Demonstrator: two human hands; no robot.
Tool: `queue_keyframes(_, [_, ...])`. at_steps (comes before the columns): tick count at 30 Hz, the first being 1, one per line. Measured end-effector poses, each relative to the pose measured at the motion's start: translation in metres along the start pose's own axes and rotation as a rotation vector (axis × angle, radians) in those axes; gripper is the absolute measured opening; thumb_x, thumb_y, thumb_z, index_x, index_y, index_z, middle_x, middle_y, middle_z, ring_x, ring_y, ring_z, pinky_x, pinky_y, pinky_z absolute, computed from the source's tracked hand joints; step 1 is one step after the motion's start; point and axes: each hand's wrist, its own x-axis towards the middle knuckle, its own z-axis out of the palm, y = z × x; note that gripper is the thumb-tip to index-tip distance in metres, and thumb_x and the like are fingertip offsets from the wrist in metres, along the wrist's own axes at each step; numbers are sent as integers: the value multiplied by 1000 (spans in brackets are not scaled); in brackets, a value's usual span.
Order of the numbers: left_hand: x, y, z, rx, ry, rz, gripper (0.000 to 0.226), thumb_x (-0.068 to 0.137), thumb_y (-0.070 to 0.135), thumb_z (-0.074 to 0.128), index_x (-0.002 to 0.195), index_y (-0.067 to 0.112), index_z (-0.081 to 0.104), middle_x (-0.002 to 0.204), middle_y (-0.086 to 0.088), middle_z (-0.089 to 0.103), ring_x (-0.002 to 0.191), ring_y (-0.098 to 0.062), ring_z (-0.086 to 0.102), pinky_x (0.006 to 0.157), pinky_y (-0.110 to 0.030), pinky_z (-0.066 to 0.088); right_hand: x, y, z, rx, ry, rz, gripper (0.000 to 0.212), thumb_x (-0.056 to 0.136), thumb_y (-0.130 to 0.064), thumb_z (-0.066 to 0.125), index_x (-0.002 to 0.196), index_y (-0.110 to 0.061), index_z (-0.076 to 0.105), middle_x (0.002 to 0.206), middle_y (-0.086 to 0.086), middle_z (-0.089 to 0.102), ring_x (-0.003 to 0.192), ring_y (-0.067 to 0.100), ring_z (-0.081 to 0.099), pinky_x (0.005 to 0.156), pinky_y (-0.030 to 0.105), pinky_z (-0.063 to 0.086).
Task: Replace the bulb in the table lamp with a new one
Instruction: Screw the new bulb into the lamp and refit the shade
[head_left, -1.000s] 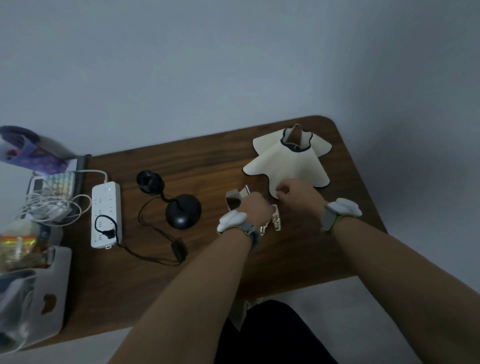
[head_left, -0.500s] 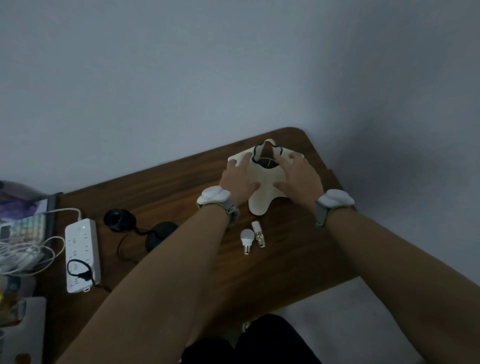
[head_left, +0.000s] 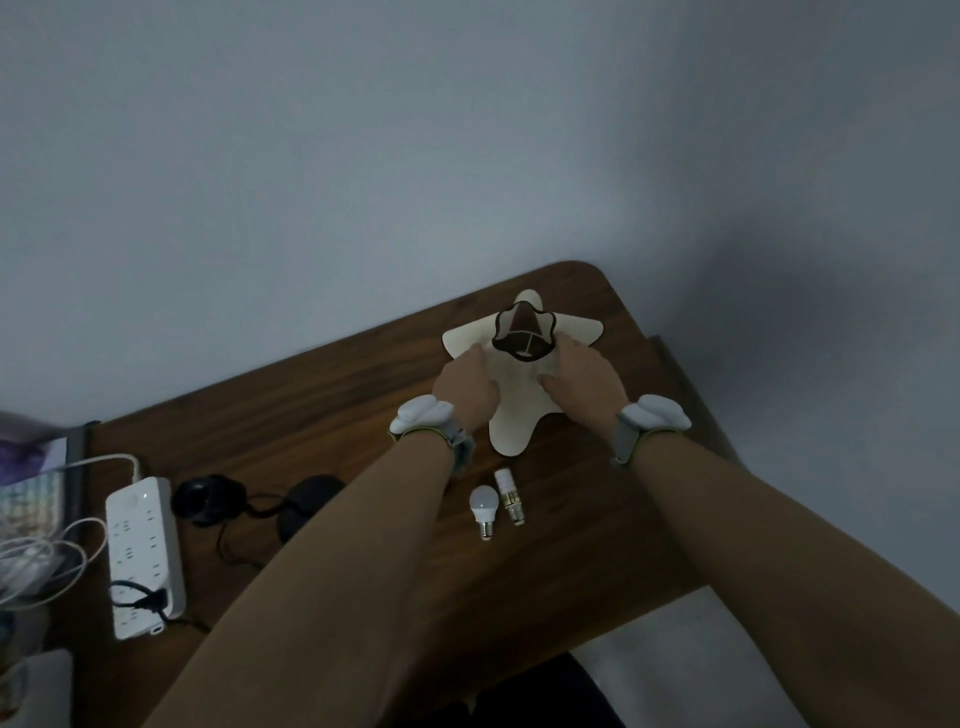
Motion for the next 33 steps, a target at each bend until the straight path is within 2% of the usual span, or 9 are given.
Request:
queue_keyframes(3, [0, 4, -1, -2, 14, 31, 55, 103, 26, 50, 153, 8, 36, 141, -15, 59, 126, -36, 59, 95, -41, 51, 7, -2, 1, 51, 67, 6, 21, 99, -24, 55, 114, -9, 55, 110, 15, 65, 98, 39, 62, 78, 42, 49])
queue_keyframes(8, [10, 21, -2, -50, 107, -113, 37, 111, 22, 36, 139, 6, 54, 137, -16, 61, 128, -34, 57, 107, -42, 46, 9, -11, 3, 4, 85, -29, 15, 100, -23, 55, 106, -9, 56, 100, 13, 66, 89, 37, 64, 70, 40, 48])
queue_keyframes(11, [8, 14, -5, -43, 142, -80, 36, 109, 19, 40, 137, 8, 59, 133, -16, 64, 125, -34, 59, 105, -43, 48, 7, -14, 5, -25, 98, -28, 16, 101, -25, 56, 108, -10, 57, 100, 13, 68, 89, 38, 65, 71, 42, 50])
queue_keyframes(15, [4, 1, -7, -103, 211, -23, 30, 104, 19, 46, 125, 10, 66, 117, -15, 71, 110, -37, 65, 90, -43, 54, 2, -20, 5, -22, 127, -51, 15, 101, -24, 55, 110, -12, 57, 98, 12, 68, 86, 38, 65, 70, 43, 52])
queue_keyframes(19, [-1, -4, -16, -147, 240, -2, 26, 103, 20, 49, 120, 13, 66, 110, -13, 72, 101, -35, 67, 75, -34, 44, 0, -30, -1, -25, 179, -83, 21, 102, -25, 55, 119, -13, 59, 102, 12, 69, 89, 39, 65, 71, 45, 52])
queue_keyframes(24, [-14, -5, -45, -161, 306, 60, 28, 104, 17, 49, 126, 11, 66, 113, -16, 71, 104, -36, 66, 75, -31, 41, -4, -49, -10, -34, 283, -110, 36, 103, -23, 56, 136, -8, 57, 118, 18, 69, 105, 43, 63, 82, 48, 52])
queue_keyframes(26, [-23, -3, -62, -149, 305, 80, 32, 106, 18, 47, 134, 12, 62, 122, -16, 69, 112, -34, 64, 84, -35, 45, -9, -61, -14, -43, 344, -142, 42, 104, -22, 56, 143, -6, 54, 124, 20, 67, 110, 43, 62, 85, 49, 52])
queue_keyframes(29, [-35, 10, -86, -146, 328, 16, 38, 109, 19, 42, 144, 18, 54, 133, -14, 64, 123, -34, 60, 101, -40, 48, -13, -75, -22, -61, 450, -201, 47, 105, -23, 55, 149, -9, 49, 123, 17, 68, 108, 38, 63, 77, 42, 48])
queue_keyframes(33, [-57, 14, -125, -64, 429, -29, 36, 112, 17, 34, 140, 18, 56, 129, -13, 66, 122, -32, 61, 101, -38, 48, -21, -110, -36, -95, 575, -312, 50, 104, -24, 57, 152, -14, 47, 113, 14, 69, 96, 34, 65, 65, 34, 43])
